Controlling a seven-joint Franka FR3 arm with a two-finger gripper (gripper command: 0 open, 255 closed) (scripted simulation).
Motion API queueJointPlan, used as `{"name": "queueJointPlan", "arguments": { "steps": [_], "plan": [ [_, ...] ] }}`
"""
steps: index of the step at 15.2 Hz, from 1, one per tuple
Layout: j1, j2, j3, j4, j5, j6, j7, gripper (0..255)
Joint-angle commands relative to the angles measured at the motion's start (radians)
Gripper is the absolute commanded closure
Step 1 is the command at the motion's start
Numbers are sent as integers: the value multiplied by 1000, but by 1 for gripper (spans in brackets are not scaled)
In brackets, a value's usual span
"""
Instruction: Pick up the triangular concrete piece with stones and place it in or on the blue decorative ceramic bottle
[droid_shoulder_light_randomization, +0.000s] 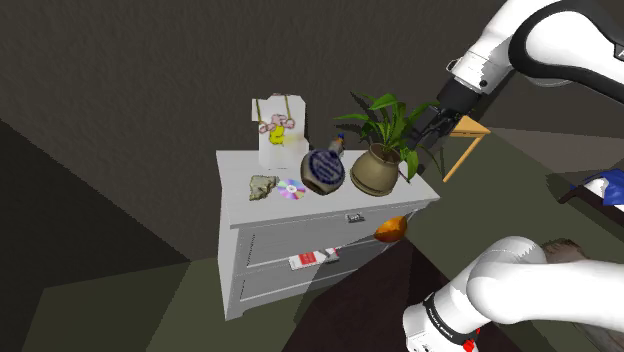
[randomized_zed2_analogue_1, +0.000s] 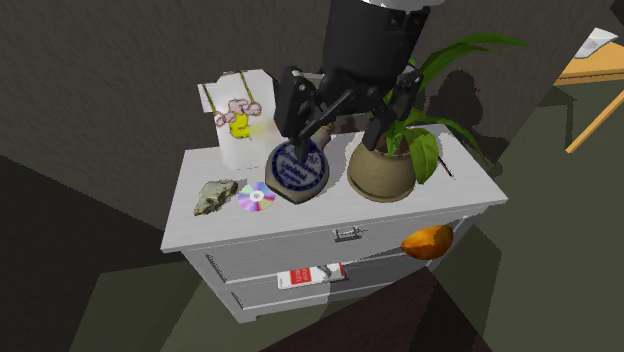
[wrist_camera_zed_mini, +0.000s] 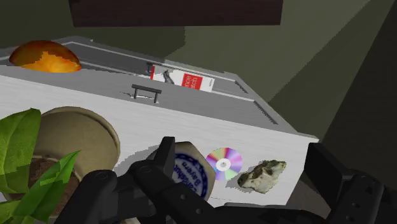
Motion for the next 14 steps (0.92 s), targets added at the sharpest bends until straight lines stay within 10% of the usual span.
{"name": "queueJointPlan", "arguments": {
  "steps": [1,14],
  "plan": [
    [0,0,0,0,0,0,0,0],
    [-15,281,263,-78,61,390,345,0]
  ]
}}
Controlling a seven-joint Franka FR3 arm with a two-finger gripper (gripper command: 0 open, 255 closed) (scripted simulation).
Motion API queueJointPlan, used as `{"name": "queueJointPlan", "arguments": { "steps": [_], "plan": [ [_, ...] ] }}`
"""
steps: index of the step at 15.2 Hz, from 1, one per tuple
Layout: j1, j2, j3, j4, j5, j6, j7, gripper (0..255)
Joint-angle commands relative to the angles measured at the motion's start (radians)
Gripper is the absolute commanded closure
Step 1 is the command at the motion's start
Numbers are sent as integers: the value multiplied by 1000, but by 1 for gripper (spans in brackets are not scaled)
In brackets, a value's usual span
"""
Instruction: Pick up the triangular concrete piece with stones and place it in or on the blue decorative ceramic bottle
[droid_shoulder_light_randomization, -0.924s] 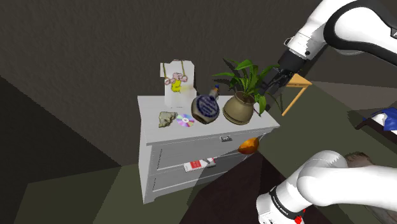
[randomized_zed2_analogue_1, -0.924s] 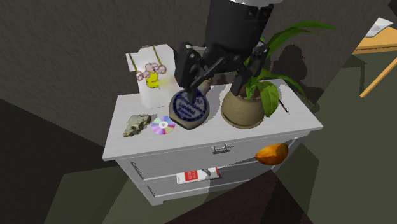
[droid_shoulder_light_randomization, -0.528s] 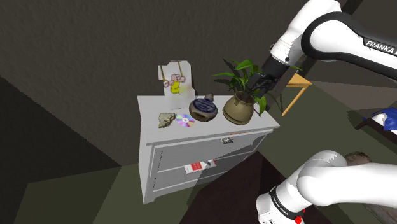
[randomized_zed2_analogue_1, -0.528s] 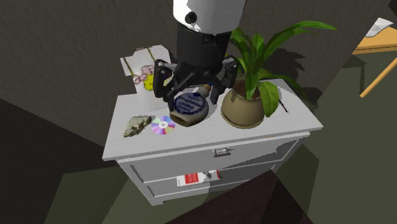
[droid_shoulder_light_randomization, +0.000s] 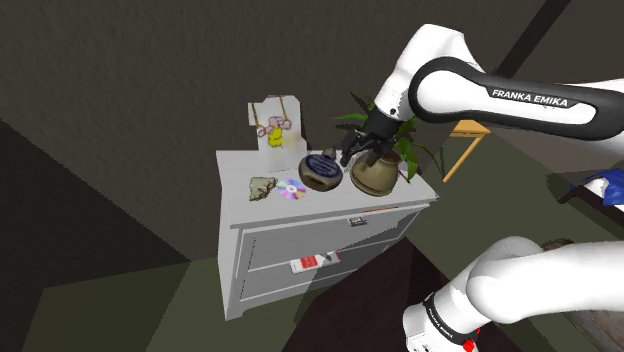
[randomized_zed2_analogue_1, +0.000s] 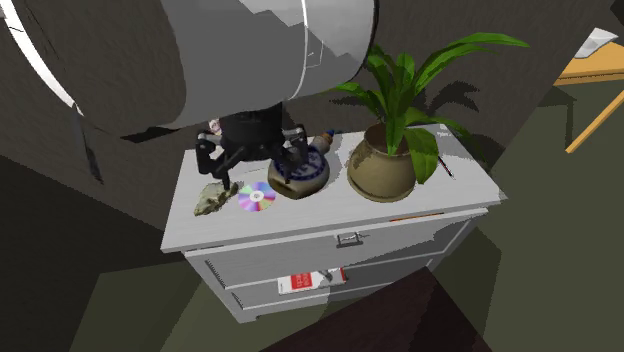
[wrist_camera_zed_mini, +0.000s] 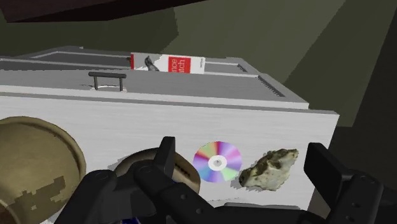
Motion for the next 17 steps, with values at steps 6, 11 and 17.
{"name": "queueJointPlan", "arguments": {
  "steps": [6,11,17],
  "plan": [
    [-33,244,131,55,-49,194,214,0],
    [-57,449,203,144,-156,294,397,0],
    [-37,715,220,302,-344,353,637,0]
  ]
}}
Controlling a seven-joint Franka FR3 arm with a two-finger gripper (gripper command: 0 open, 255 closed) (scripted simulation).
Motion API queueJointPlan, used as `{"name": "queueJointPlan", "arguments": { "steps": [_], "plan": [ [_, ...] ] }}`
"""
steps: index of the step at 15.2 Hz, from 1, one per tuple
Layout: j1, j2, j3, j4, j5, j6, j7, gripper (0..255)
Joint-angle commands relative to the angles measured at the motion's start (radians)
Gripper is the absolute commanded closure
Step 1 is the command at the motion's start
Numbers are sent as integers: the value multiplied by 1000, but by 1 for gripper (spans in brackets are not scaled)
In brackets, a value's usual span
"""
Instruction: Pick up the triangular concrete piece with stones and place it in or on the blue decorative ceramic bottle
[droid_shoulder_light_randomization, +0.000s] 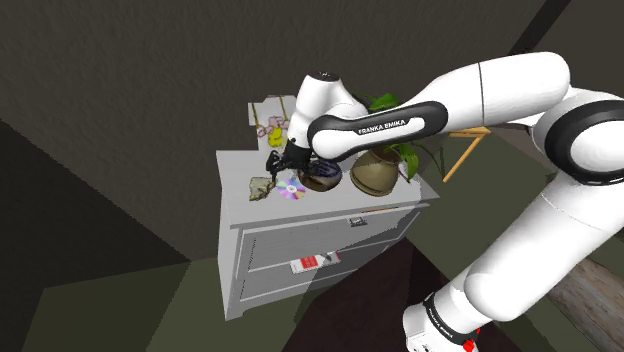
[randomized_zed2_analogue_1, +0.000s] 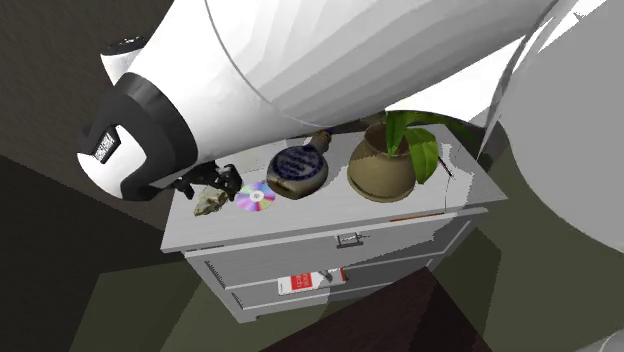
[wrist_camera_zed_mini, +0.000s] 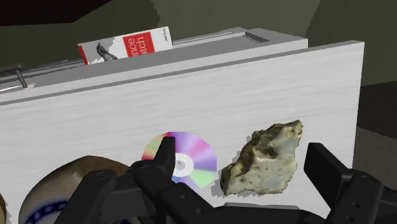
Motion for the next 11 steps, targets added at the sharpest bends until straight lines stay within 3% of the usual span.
{"name": "queueJointPlan", "arguments": {
  "steps": [1,6,9,11],
  "plan": [
    [17,93,-8,64,-66,10,80,0],
    [88,306,-59,244,-184,4,229,0],
    [133,432,-96,371,-227,-13,292,0],
    [141,456,-105,386,-235,-7,301,0]
  ]
}}
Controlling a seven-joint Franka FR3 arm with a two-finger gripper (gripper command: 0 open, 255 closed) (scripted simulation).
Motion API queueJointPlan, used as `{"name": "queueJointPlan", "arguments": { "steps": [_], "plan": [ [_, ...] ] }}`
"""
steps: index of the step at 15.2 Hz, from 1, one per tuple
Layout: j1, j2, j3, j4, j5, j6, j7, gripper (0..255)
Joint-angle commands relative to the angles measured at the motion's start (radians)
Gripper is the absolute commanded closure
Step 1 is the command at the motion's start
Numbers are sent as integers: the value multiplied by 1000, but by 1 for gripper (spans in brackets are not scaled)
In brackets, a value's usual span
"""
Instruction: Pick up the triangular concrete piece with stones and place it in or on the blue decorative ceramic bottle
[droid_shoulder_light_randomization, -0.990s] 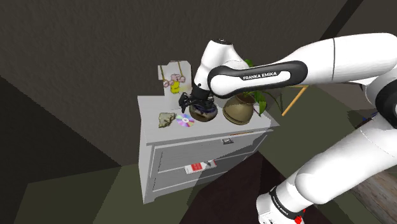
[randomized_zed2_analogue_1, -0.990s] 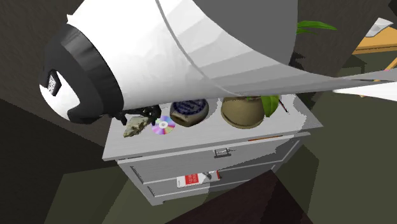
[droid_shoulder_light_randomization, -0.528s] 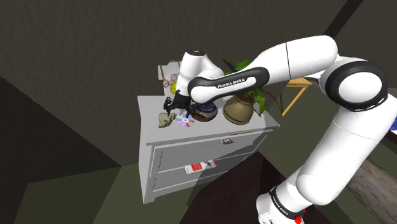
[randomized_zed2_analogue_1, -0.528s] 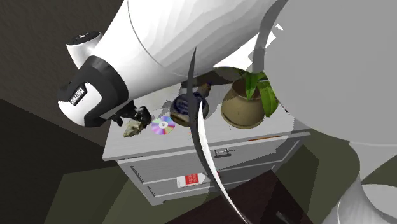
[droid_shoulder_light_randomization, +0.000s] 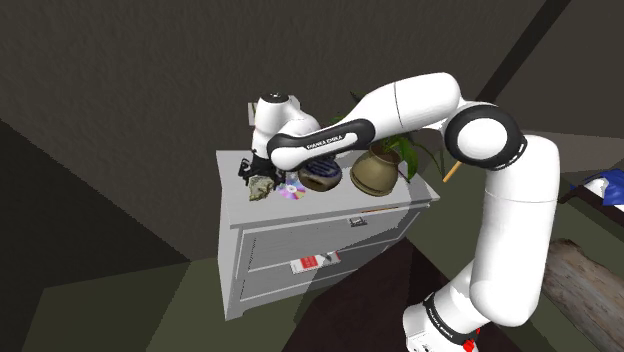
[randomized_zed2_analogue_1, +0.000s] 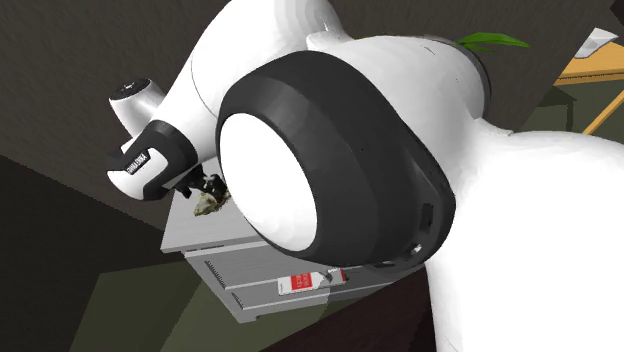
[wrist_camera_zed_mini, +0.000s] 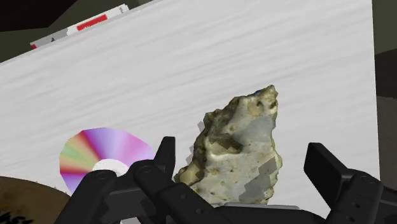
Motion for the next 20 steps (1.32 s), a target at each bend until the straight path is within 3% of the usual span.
{"name": "queueJointPlan", "arguments": {
  "steps": [1,6,14,15,20],
  "plan": [
    [7,27,-9,13,-11,12,11,0],
    [15,77,-26,14,-33,60,24,0],
    [15,77,-26,14,-33,60,24,0],
    [15,77,-26,14,-33,60,24,255],
    [15,77,-26,14,-33,60,24,255]
  ]
}}
